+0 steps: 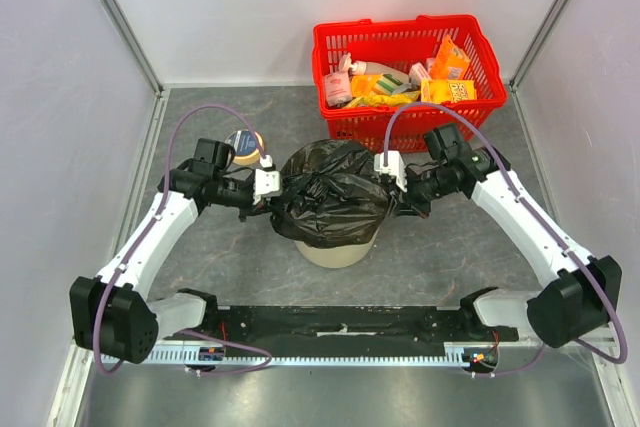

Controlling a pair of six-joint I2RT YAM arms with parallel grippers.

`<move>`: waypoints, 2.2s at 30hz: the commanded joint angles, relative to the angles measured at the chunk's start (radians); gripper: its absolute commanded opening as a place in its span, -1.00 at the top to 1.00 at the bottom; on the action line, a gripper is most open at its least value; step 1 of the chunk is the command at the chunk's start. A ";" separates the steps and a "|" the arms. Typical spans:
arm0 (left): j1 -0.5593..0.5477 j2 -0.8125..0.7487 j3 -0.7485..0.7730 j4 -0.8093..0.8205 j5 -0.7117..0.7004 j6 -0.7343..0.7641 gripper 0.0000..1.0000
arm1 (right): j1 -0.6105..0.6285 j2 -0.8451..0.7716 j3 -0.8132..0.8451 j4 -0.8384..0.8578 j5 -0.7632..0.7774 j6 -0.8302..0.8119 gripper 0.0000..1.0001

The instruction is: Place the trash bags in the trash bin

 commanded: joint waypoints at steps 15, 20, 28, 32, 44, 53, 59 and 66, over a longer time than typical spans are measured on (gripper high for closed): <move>-0.003 -0.071 -0.132 0.186 -0.082 -0.070 0.96 | -0.021 -0.140 -0.151 0.222 0.101 0.133 0.85; -0.005 -0.076 -0.088 0.147 -0.081 -0.063 0.96 | -0.021 -0.129 -0.048 0.095 0.043 0.115 -0.40; -0.014 -0.081 0.099 -0.001 -0.026 -0.067 0.66 | -0.020 -0.057 0.102 -0.027 0.012 0.010 -0.96; -0.029 -0.096 0.141 -0.021 -0.035 -0.069 0.48 | -0.017 0.004 0.147 -0.041 -0.043 -0.020 -0.96; -0.113 -0.082 0.141 -0.025 -0.131 -0.089 0.32 | 0.006 0.050 0.145 -0.042 -0.098 -0.054 -0.32; -0.132 -0.088 0.122 -0.025 -0.173 -0.083 0.72 | 0.005 0.013 0.110 -0.036 -0.058 -0.042 0.88; -0.132 -0.091 0.055 0.000 -0.178 -0.093 0.97 | 0.006 -0.023 0.058 -0.024 -0.014 -0.033 1.00; -0.132 -0.102 -0.013 0.067 -0.184 -0.109 0.97 | 0.005 -0.082 -0.017 0.042 0.057 0.007 1.00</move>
